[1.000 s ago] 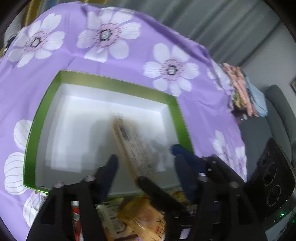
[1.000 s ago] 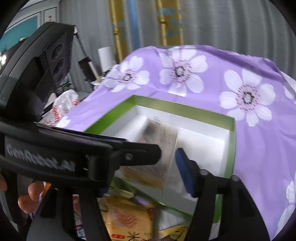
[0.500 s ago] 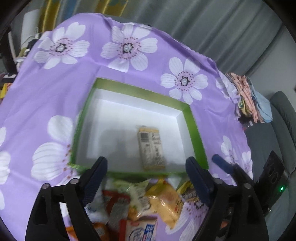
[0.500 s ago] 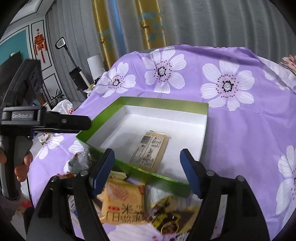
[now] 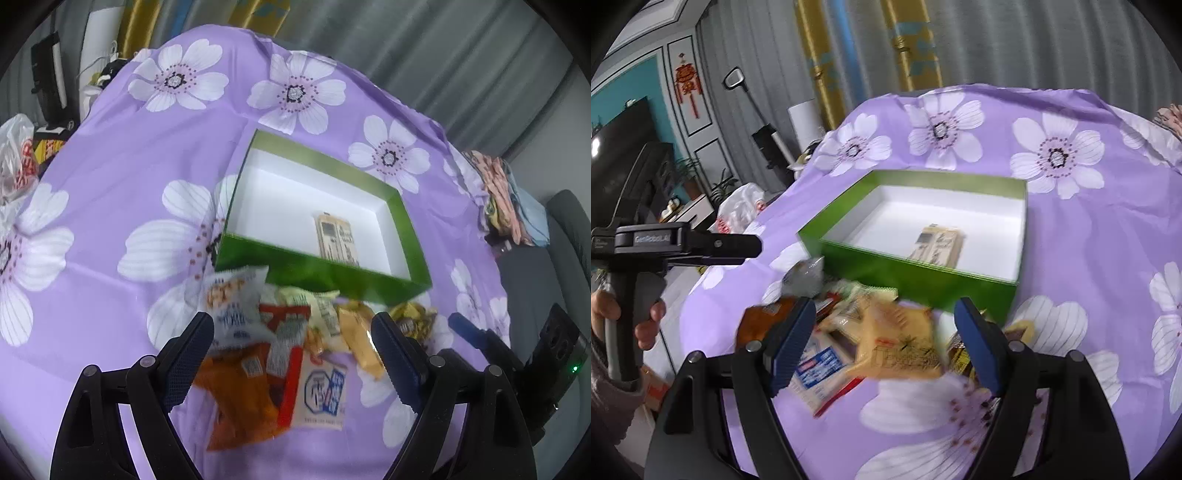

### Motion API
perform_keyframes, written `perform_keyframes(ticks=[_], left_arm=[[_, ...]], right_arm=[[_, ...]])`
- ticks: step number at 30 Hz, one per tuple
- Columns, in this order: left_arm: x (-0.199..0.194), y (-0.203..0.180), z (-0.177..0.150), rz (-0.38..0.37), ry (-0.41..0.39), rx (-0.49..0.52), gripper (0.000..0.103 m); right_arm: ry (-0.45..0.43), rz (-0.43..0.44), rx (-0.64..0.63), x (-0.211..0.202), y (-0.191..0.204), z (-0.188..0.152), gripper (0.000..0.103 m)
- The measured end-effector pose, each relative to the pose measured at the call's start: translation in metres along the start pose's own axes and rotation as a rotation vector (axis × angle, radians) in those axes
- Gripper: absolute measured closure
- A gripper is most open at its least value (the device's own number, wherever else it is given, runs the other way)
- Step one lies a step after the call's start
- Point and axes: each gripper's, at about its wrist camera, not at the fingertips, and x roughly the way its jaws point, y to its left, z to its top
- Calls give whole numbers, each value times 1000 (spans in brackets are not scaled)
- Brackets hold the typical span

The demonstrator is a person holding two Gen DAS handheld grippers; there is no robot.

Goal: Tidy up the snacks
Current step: 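Withdraw the right tool from the box back over the snack pile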

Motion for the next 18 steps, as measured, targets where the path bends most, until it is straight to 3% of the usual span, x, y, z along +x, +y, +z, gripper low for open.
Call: perform_keyframes(ticks=[9, 18], left_arm=[[-3, -7, -31, -52, 43, 15, 16], [5, -22, -55, 20, 41, 111, 16]], right_arm=[[104, 66, 12, 6, 20, -38, 25], [179, 110, 69, 24, 28, -70, 25]])
